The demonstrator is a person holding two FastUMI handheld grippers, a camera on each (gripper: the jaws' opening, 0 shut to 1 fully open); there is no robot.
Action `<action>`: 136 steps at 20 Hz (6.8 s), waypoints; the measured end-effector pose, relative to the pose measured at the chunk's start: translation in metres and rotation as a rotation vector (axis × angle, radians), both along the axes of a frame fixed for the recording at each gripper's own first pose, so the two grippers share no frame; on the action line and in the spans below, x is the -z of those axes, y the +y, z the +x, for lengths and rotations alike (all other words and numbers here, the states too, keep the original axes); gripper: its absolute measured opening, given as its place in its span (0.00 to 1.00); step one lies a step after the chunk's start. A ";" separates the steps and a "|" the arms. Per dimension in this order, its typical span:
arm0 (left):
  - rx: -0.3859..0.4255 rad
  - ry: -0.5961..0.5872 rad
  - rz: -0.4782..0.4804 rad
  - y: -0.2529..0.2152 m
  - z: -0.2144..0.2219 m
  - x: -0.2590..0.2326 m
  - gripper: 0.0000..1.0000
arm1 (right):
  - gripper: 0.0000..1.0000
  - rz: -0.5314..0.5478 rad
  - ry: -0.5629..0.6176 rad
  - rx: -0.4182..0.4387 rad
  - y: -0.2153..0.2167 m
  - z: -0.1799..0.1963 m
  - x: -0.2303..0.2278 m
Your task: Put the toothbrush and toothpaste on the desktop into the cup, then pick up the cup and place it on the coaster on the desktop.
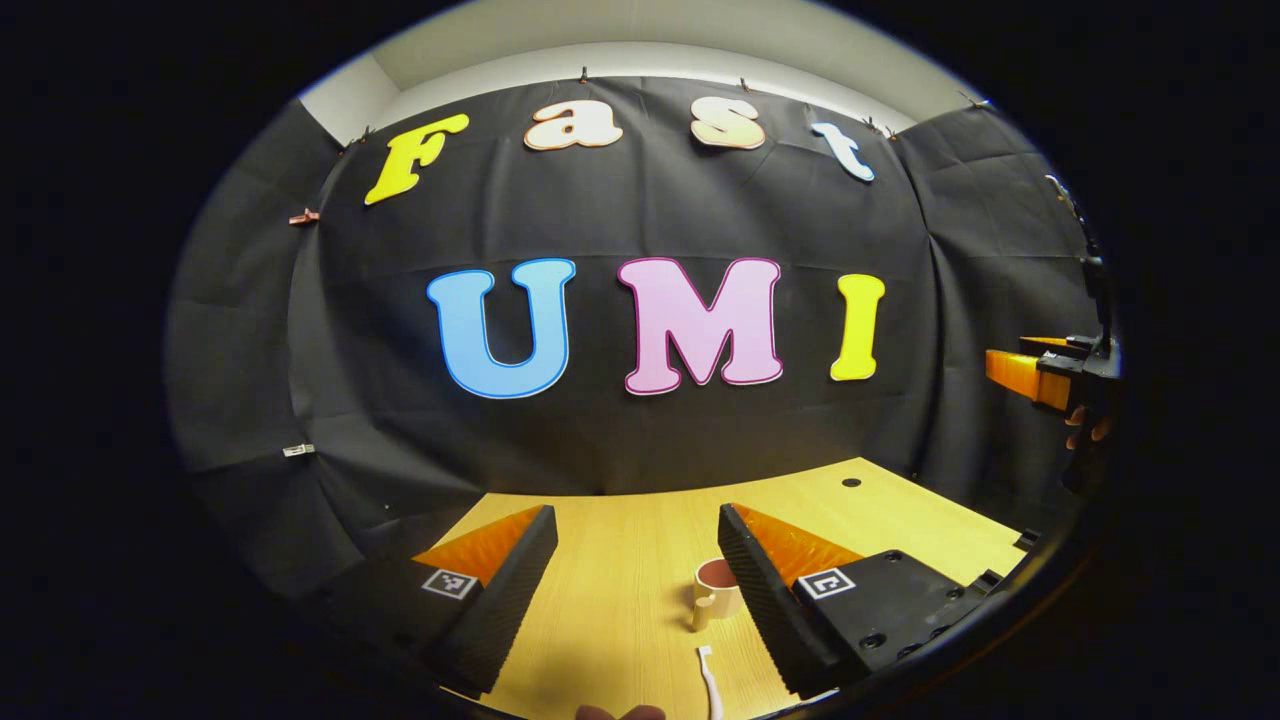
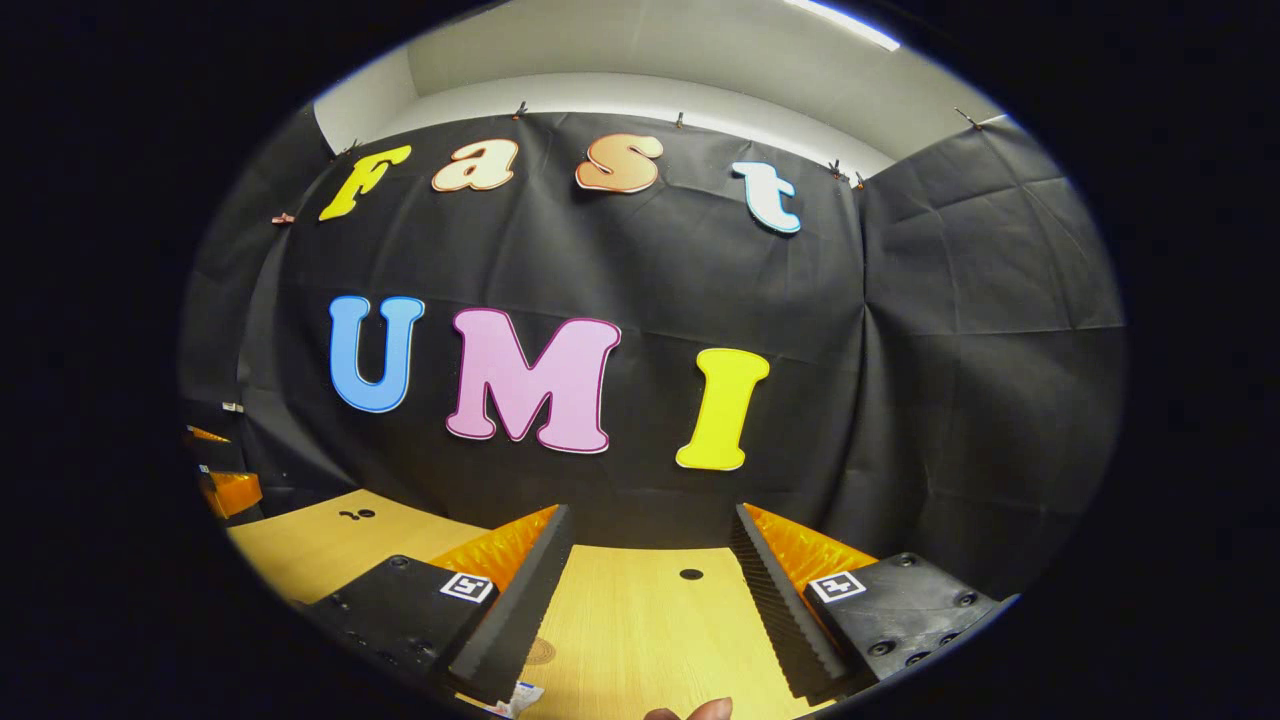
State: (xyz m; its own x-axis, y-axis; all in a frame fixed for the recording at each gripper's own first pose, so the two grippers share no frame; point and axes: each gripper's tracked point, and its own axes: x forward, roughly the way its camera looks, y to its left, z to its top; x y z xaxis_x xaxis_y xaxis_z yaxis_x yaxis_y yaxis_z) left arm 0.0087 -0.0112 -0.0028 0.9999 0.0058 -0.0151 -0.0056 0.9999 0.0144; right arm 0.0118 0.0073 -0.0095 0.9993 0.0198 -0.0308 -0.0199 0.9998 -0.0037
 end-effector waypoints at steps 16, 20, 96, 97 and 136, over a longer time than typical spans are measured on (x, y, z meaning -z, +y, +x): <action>-0.012 0.125 0.010 0.003 -0.027 0.053 1.00 | 0.98 -0.020 0.223 -0.118 0.056 -0.042 0.093; -0.005 0.196 0.027 0.010 -0.048 0.084 1.00 | 0.98 -0.045 0.399 -0.163 0.084 -0.067 0.159; 0.054 1.042 -0.055 -0.101 0.037 0.349 0.43 | 0.20 0.328 1.077 -0.220 0.041 -0.097 0.314; 0.058 1.026 -0.054 -0.102 0.038 0.351 0.28 | 0.20 0.332 1.068 -0.218 0.041 -0.095 0.312; 0.011 0.629 -0.319 0.014 -0.070 0.166 0.06 | 0.20 0.563 0.571 -0.586 0.315 0.132 0.223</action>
State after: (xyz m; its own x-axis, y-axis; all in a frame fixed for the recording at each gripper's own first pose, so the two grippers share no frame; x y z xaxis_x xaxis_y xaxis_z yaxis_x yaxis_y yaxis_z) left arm -0.0613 0.0026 -0.1692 0.8005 -0.1056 -0.5899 -0.0819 0.9558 -0.2823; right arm 0.1442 0.3226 -0.2322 0.6652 0.6651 -0.3393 -0.3620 0.6848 0.6325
